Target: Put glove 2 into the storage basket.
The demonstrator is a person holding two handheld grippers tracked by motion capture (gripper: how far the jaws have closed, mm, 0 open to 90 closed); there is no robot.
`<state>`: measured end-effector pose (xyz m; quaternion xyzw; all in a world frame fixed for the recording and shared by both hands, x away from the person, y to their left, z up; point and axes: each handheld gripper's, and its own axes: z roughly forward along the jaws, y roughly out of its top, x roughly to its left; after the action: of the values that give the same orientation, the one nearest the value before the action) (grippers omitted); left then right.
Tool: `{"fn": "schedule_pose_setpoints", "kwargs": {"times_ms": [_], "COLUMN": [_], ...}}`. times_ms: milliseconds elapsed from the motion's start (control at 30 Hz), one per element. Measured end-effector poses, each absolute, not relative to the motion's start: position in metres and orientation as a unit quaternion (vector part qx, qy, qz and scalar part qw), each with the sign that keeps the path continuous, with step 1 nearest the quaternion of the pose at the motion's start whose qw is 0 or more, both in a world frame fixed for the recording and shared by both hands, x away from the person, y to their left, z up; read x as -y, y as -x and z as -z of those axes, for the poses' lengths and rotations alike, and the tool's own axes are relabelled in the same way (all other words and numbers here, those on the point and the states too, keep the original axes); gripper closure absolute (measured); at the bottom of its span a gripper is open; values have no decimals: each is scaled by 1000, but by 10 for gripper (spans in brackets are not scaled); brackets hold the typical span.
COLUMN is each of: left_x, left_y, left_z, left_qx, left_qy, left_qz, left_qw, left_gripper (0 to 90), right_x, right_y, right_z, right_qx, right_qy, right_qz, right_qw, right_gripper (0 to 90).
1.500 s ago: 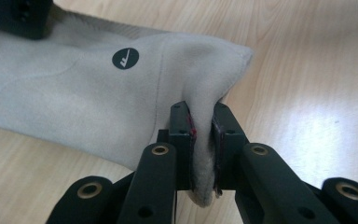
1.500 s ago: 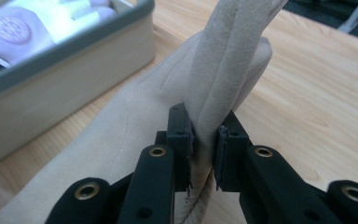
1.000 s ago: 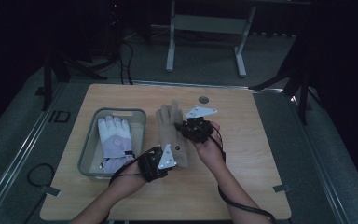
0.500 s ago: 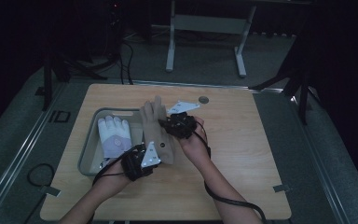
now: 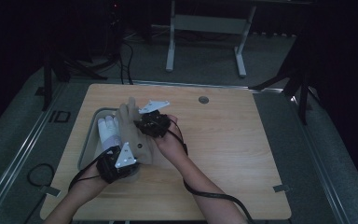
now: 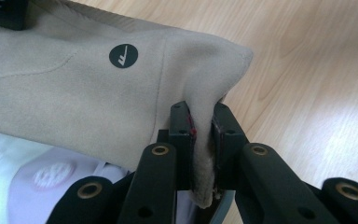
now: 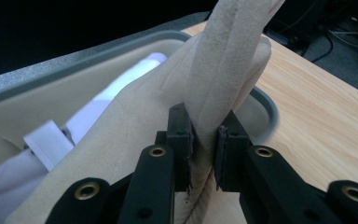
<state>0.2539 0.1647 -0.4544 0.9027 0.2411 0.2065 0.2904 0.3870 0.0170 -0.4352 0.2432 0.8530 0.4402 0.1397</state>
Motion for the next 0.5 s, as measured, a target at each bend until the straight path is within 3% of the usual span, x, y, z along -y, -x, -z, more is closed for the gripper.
{"fn": "schedule_pose_setpoints", "kwargs": {"times_ms": [500], "left_x": [-211], "left_y": [-247], "left_z": [457], "left_qx": [-282], "left_qy": [-897], "left_qz": [-199], "left_qw": [275], "left_gripper": [810], "right_x": [-76], "right_y": [-392], "right_z": [445], "right_qx": [-864], "right_qy": [-228], "right_qz": [-436], "right_qw": [107], "right_gripper": [788]}}
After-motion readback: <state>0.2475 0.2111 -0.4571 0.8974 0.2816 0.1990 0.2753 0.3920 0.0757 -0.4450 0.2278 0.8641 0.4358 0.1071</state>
